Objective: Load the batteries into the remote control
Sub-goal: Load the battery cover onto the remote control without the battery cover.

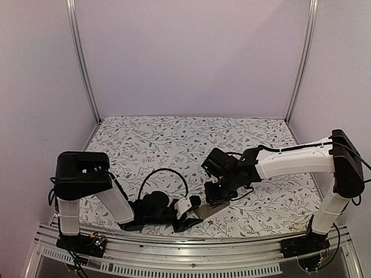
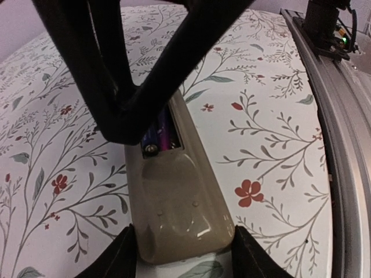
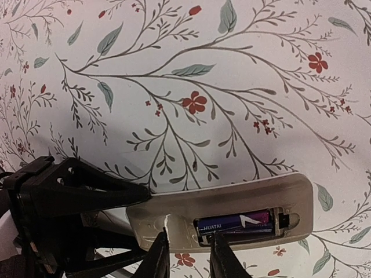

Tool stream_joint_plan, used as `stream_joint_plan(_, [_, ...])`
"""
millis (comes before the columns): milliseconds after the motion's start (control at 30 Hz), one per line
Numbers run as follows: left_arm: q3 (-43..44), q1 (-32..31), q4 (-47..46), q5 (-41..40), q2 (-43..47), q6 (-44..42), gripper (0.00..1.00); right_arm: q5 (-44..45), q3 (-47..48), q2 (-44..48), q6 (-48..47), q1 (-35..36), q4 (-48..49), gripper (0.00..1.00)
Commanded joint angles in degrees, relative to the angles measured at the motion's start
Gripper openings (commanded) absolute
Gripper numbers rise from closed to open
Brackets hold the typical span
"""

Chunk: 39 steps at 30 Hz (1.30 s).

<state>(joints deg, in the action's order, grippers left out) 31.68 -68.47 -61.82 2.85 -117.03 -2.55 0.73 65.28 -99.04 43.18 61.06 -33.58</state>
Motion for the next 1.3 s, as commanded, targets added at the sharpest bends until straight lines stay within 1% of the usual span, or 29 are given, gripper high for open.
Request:
stream_joint_plan(0, [0.53, -0.86, 3.75, -2.71, -1.91, -0.18, 0.51, 1.32, 1.86, -2.28, -3.56, 0.22, -2.76, 0.23])
stream_joint_plan(67, [0.32, -0.89, 3.43, -2.7, -1.88, 0.04, 0.52, 1.7, 1.66, -2.26, -4.16, 0.14, -2.55, 0.22])
stream_joint_plan(100, [0.32, -0.96, 3.44, -2.68, -1.91, 0.07, 0.56, 1.87, 1.57, -2.22, -4.35, -0.01, -2.55, 0.23])
stream_joint_plan(167, [0.61, -1.23, 3.61, -4.8, -1.88, -0.04, 0.69, 1.91, 1.3, -2.12, -4.52, -0.43, -2.5, 0.23])
stream_joint_plan(200, [0.91, -1.42, 3.94, -5.66, -1.96, 0.09, 0.72, 1.93, 1.15, -1.96, -4.51, -0.64, -2.31, 0.23])
stream_joint_plan(267, [1.89, -2.61, 4.96, -7.59, -2.33, 0.59, 0.73, 2.33, 0.82, -1.28, -4.42, -1.0, -1.99, 0.22])
stream_joint_plan(333, [2.43, -3.72, 4.7, -10.38, -3.21, 0.98, 0.72, 2.51, 0.57, -0.78, -4.38, -1.24, -1.72, 0.21])
stream_joint_plan(400, [2.54, -4.21, 4.06, -12.13, -3.77, 1.21, 0.68, 2.5, 0.2, -0.47, -4.33, -1.29, -1.39, 0.21])
stream_joint_plan(533, [2.48, -4.5, 3.89, -11.02, -3.79, 0.81, 0.62, 2.02, -0.79, -0.26, -4.37, -1.37, -1.01, 0.21])
stream_joint_plan(633, [2.51, -4.69, 3.95, -11.47, -3.99, 0.74, 0.58, 0.09, -1.0, -0.43, -6.2, -1.36, 0.19, 0.22])
stream_joint_plan(700, [2.42, -4.68, 3.84, -11.81, -3.93, 0.79, 0.53, -1.59, -2.06, -0.46, -7.42, -1.55, 1.36, 0.23])
stream_joint_plan(800, [2.13, -4.74, 3.51, -11.58, -3.87, 0.79, 0.48, -1.91, -3.81, 0.43, -8.0, -1.88, 2.9, 0.22])
stream_joint_plan(967, [2.23, -4.67, 3.55, -11.42, -3.93, 0.74, 0.47, -1.06, -3.29, 0.11, -9.01, -1.93, 3.26, 0.15])
stream_joint_plan(1267, [2.22, -4.74, 3.53, -11.37, -3.91, 0.7, 0.47, -1.93, -3.32, -0.6, -9.78, -1.91, 3.61, 0.17])
